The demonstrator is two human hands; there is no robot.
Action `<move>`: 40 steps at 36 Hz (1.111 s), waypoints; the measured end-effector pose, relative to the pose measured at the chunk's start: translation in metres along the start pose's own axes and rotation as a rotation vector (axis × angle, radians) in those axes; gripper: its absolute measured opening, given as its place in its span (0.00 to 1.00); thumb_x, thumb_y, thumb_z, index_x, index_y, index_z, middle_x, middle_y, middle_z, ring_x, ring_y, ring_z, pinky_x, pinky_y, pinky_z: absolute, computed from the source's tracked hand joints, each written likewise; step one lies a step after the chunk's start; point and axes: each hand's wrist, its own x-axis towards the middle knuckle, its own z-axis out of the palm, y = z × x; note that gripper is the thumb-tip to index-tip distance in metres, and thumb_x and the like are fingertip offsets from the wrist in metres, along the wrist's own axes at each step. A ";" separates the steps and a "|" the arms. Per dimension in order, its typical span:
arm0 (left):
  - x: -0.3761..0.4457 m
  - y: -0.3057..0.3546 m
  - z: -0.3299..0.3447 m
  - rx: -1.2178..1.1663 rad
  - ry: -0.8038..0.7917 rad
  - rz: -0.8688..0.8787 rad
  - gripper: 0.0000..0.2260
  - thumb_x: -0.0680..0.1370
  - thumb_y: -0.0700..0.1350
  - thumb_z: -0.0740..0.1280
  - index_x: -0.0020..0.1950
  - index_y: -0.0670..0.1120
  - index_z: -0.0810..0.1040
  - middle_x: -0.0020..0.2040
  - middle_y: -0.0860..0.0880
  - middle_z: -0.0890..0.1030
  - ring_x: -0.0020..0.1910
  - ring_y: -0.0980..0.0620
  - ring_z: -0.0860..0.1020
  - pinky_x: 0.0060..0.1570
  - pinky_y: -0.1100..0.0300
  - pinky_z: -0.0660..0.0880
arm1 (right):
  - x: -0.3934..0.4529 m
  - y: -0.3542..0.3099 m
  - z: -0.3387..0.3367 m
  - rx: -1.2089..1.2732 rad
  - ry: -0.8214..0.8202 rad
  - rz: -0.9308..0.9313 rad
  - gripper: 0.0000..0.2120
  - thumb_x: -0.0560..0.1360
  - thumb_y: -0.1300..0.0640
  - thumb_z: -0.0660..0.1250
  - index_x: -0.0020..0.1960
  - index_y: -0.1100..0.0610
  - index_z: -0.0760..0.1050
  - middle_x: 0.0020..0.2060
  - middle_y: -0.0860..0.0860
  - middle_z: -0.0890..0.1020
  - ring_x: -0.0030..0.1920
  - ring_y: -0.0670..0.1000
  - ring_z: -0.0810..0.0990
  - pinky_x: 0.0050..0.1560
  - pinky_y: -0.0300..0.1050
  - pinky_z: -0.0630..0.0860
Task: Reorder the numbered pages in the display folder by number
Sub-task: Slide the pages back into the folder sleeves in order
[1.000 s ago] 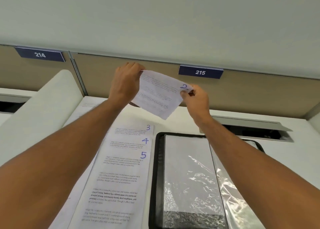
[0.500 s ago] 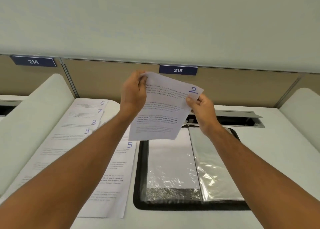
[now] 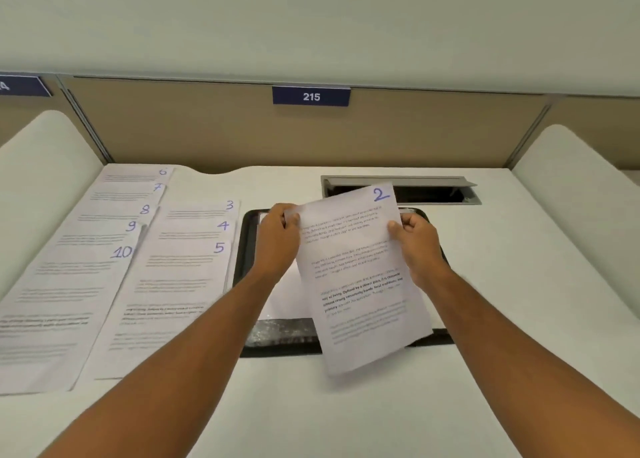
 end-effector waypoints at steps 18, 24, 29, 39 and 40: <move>-0.087 -0.074 0.091 0.437 -0.512 -0.009 0.07 0.80 0.39 0.64 0.48 0.49 0.79 0.44 0.55 0.80 0.37 0.54 0.80 0.32 0.67 0.73 | -0.042 0.111 -0.118 -0.445 -0.109 0.109 0.09 0.83 0.55 0.63 0.48 0.57 0.79 0.46 0.57 0.84 0.45 0.57 0.84 0.49 0.56 0.82; -0.095 -0.072 0.125 0.507 -0.608 0.114 0.05 0.76 0.40 0.68 0.47 0.49 0.81 0.45 0.54 0.79 0.45 0.54 0.78 0.44 0.64 0.70 | -0.054 0.126 -0.134 -0.578 -0.193 0.068 0.09 0.84 0.54 0.64 0.46 0.53 0.79 0.42 0.50 0.85 0.42 0.52 0.85 0.46 0.50 0.84; -0.100 -0.070 0.143 0.456 -0.647 0.132 0.06 0.75 0.48 0.74 0.49 0.49 0.83 0.46 0.54 0.77 0.46 0.54 0.77 0.48 0.59 0.75 | -0.065 0.138 -0.138 -0.633 -0.243 0.068 0.08 0.83 0.55 0.65 0.47 0.51 0.80 0.43 0.48 0.84 0.43 0.48 0.84 0.45 0.43 0.80; -0.099 -0.074 0.150 0.571 -0.648 0.237 0.03 0.78 0.43 0.69 0.44 0.48 0.81 0.45 0.53 0.76 0.46 0.52 0.75 0.46 0.57 0.74 | -0.086 0.147 -0.128 -0.609 -0.258 0.055 0.05 0.81 0.56 0.67 0.51 0.47 0.73 0.42 0.48 0.81 0.43 0.46 0.82 0.42 0.38 0.77; -0.099 -0.074 0.151 0.568 -0.645 0.233 0.04 0.78 0.43 0.69 0.44 0.48 0.81 0.45 0.53 0.77 0.46 0.53 0.75 0.46 0.57 0.73 | -0.088 0.147 -0.128 -0.615 -0.269 0.052 0.04 0.81 0.56 0.67 0.51 0.48 0.74 0.43 0.47 0.81 0.45 0.46 0.82 0.43 0.38 0.77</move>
